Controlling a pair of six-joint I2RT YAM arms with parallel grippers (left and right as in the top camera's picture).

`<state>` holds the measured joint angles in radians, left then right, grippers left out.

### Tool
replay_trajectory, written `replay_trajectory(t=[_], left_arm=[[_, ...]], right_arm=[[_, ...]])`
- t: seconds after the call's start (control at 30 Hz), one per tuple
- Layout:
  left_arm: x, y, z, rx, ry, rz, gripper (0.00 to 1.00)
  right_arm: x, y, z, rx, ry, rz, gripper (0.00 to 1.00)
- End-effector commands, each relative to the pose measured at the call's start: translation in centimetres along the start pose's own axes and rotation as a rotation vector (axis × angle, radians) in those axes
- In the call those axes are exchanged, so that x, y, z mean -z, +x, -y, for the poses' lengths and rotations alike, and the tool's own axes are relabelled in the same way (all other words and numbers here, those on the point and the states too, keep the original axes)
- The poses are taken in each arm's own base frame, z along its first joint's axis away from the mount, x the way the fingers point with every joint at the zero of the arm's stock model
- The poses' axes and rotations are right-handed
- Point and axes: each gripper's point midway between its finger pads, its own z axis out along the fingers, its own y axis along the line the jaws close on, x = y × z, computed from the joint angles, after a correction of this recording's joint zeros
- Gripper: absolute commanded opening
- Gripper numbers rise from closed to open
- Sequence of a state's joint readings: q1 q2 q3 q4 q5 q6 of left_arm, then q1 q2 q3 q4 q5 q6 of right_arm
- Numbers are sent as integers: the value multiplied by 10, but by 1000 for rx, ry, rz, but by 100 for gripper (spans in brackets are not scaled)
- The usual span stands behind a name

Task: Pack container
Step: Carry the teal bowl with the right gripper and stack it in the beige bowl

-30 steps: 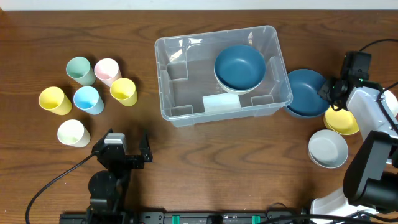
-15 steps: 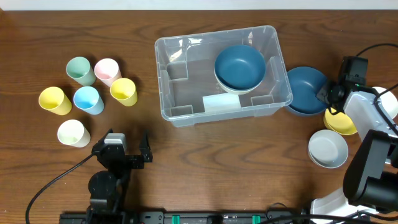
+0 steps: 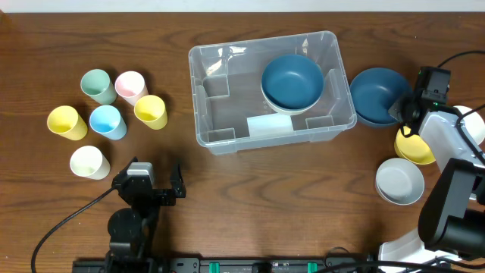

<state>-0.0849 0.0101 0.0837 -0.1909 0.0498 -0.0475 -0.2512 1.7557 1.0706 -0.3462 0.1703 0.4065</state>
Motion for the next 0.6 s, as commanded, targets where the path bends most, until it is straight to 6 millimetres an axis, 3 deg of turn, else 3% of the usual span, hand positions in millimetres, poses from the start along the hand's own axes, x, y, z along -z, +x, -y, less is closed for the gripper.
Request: replay_trajectory(t=[0.0,0.1,0.23,0.37,0.57], left_arm=[[-1,14,-1,-12,0,-45,98],[-1,14,-1,-12,0,-45,98],[-1,14,-1,-12,0,-45,98],[-1,14,-1,-12,0,-45,98],[-1,14,-1,-12,0,-45,98]], right_arm=[[1,-9,13,-47,50,32,1],[13,-20,3,-71,-9,67,1],[43,-48,-5,-86,-64,155,1],[91,-74,-8,-105,-112,259,1],[185,-100,-12,-128,-250,446,1]])
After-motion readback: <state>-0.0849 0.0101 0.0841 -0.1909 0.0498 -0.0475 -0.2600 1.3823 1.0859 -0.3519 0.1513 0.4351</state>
